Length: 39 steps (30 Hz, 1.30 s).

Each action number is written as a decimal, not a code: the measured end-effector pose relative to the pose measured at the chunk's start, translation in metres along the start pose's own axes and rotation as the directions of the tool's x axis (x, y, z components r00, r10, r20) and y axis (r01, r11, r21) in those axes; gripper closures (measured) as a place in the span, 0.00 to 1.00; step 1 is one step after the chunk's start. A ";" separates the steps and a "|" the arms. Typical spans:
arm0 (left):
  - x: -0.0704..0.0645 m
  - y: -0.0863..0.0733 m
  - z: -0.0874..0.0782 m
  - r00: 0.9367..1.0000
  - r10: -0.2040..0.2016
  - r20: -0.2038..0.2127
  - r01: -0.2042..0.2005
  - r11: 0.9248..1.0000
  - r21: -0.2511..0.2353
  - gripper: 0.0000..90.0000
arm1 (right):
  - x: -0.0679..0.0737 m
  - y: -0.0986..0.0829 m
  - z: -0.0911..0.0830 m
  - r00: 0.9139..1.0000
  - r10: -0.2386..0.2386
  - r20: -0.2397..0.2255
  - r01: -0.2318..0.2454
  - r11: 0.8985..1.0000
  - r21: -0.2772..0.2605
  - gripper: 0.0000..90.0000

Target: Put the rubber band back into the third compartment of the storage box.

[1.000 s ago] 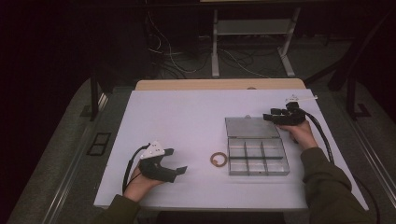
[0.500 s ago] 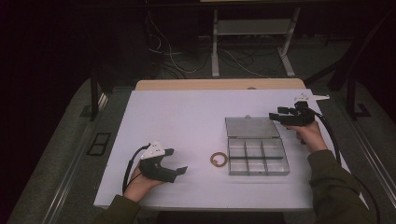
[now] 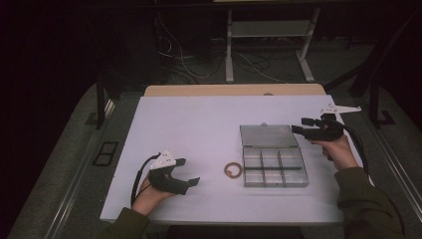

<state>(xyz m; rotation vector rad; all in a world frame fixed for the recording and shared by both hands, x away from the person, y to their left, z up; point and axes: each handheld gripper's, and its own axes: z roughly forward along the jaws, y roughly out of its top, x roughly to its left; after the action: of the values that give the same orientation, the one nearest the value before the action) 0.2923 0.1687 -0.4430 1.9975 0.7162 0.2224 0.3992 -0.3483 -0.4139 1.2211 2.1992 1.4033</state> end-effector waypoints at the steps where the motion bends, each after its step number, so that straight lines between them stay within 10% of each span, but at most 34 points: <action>1: 0.000 0.000 0.000 1.000 -0.001 0.001 0.001 1.000 0.000 0.13 | 0.003 -0.001 -0.003 1.000 -0.005 0.003 0.005 1.000 0.002 0.35; 18: -0.002 0.002 0.003 1.000 0.008 0.003 -0.008 1.000 0.007 0.13 | 0.035 -0.035 -0.050 1.000 0.003 0.002 -0.003 0.999 -0.041 0.19; 39: 0.000 0.006 0.009 1.000 -0.018 -0.007 0.018 1.000 0.007 0.04 | 0.084 -0.071 -0.054 0.997 -0.062 -0.047 0.061 0.998 -0.025 0.02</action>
<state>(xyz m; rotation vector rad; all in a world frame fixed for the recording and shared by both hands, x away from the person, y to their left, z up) 0.2984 0.1596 -0.4427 1.9971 0.7396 0.2162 0.2787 -0.3302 -0.4292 1.1139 2.2256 1.4441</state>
